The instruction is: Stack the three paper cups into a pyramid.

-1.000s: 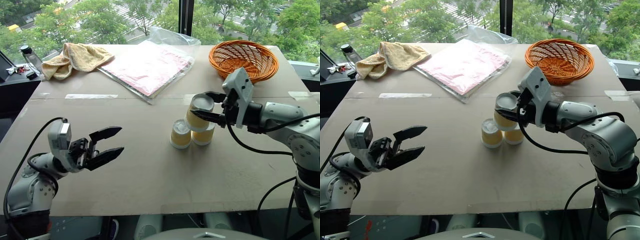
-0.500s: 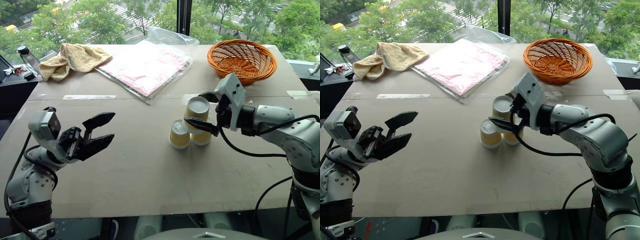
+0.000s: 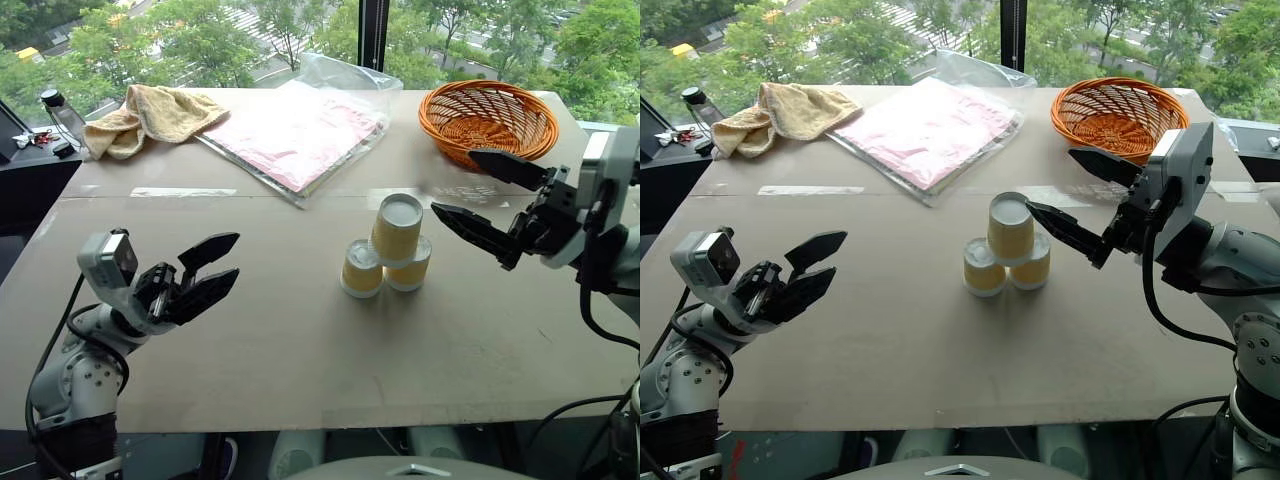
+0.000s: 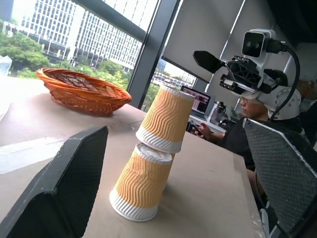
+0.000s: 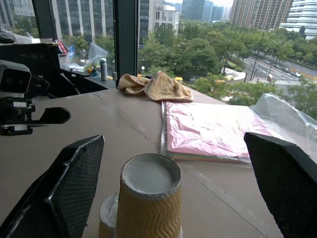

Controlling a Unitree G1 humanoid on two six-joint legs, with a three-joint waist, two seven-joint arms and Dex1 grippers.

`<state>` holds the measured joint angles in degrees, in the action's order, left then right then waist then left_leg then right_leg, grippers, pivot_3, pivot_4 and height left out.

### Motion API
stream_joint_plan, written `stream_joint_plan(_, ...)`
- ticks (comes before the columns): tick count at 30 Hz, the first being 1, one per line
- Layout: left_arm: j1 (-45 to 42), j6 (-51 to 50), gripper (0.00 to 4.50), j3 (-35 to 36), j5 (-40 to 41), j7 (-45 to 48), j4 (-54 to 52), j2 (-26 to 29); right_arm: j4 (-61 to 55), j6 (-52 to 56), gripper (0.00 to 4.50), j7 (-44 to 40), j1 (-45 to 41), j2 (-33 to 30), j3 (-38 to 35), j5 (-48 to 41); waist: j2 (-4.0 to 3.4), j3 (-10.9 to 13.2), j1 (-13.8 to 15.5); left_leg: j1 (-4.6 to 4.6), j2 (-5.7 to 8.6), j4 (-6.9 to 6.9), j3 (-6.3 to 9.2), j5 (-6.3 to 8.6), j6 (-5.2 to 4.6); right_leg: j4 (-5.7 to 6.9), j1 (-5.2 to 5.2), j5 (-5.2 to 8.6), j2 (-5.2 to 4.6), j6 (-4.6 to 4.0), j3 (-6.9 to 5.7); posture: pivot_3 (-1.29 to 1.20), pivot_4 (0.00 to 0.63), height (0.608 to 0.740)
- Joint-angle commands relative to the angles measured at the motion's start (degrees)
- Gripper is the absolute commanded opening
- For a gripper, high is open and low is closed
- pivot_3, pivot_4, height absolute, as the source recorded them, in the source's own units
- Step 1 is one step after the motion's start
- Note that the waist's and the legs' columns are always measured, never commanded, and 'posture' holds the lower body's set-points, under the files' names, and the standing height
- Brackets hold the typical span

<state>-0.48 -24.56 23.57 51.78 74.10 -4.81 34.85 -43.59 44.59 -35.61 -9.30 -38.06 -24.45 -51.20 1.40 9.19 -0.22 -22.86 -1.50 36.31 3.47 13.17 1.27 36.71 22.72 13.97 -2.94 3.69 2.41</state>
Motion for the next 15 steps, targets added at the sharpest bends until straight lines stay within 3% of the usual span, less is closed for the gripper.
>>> stream_joint_plan(1, 1.1, 2.9, 4.5, -1.3, -5.3, -2.3, -0.2, 0.9, -0.7, -5.1, 4.47, -4.7, 12.3, -0.6, -7.1, 3.2, -0.01, 0.0, -0.2, 0.0, 0.0, 0.01, -0.08, 0.0, 0.0, -0.01, 0.02, 0.01, 0.0, -0.02, 0.07, 0.0, 0.15, 0.74)
stream_joint_plan(6, 4.1, 4.7, 4.5, -2.2, -10.9, -4.4, 0.2, 2.5, 3.2, -17.8, 4.47, -13.5, 31.5, 1.3, -11.7, 12.4, -0.01, 0.0, -0.7, 0.09, 0.0, 0.01, -0.12, 0.0, 0.0, 0.01, -0.01, 0.04, 0.0, -0.03, 0.12, 0.0, 0.15, 0.74)
stream_joint_plan(11, 6.8, 4.6, 4.5, -3.1, -15.3, -7.3, -0.6, 4.6, 7.9, -27.0, 4.47, -20.2, 40.1, 1.7, -12.3, 17.5, 0.02, -0.1, -0.7, 0.23, -0.08, 0.01, -0.2, 0.0, 0.0, 0.03, -0.04, 0.17, 0.02, 0.18, 0.17, 0.0, 0.15, 0.74)
stream_joint_plan(15, 7.2, 3.9, 4.5, -5.1, -17.2, -8.5, -1.7, 5.5, 12.2, -31.8, 4.47, -23.0, 41.4, 0.8, -10.1, 21.0, 0.05, -0.1, -0.5, 0.19, -0.07, 0.01, -0.2, 0.01, 0.01, -0.01, -0.05, 0.18, 0.0, 0.17, 0.16, 0.0, 0.15, 0.74)
